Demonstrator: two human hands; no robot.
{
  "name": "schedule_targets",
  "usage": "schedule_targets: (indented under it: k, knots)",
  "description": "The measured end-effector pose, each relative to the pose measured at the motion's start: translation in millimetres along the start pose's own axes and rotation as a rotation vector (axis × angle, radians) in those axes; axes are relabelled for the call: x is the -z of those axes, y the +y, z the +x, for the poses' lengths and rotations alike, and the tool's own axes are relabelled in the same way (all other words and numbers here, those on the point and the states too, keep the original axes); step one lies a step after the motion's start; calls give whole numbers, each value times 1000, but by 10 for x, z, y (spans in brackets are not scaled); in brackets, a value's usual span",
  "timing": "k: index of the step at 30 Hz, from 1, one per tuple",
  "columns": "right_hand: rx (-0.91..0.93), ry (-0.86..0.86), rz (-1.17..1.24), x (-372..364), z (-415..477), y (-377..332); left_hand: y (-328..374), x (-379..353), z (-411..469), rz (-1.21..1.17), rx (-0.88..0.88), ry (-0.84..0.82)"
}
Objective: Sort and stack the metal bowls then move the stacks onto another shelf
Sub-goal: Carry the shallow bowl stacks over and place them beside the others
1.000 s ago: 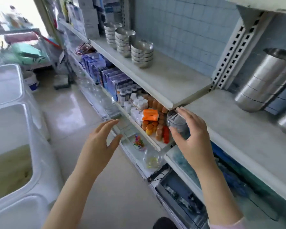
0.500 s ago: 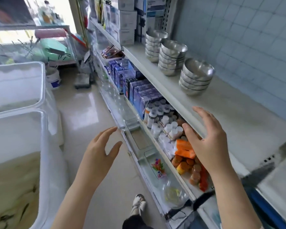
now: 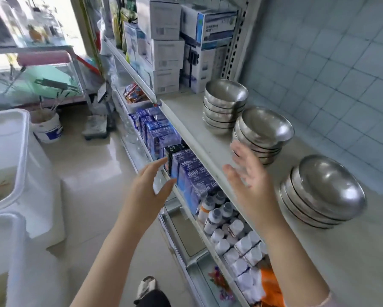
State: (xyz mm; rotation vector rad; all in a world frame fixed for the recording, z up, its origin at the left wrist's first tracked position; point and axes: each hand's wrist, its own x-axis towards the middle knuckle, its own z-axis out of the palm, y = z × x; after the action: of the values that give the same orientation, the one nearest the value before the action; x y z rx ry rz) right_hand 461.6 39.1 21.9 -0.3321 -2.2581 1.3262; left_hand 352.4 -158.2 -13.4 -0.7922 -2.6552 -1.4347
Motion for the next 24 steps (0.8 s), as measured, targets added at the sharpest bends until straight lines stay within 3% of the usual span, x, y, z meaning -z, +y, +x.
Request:
schedule_targets:
  k: [5, 11, 16, 19, 24]
  knots:
    - [-159, 91, 170, -448, 499, 190, -261, -326, 1358, -34, -84, -217]
    - [-247, 374, 177, -815, 1096, 204, -391, -794, 2768, -46, -139, -567]
    - [-336, 579, 116, -1098, 1435, 196, -367, -1014, 3188, -171, -383, -847]
    - [-390, 662, 118, -1162, 1626, 192, -395, -1064, 3328, -357, -340, -985]
    - [-372, 733, 74, -1199, 1796, 299, -551, -988, 3499, -434, -338, -1070]
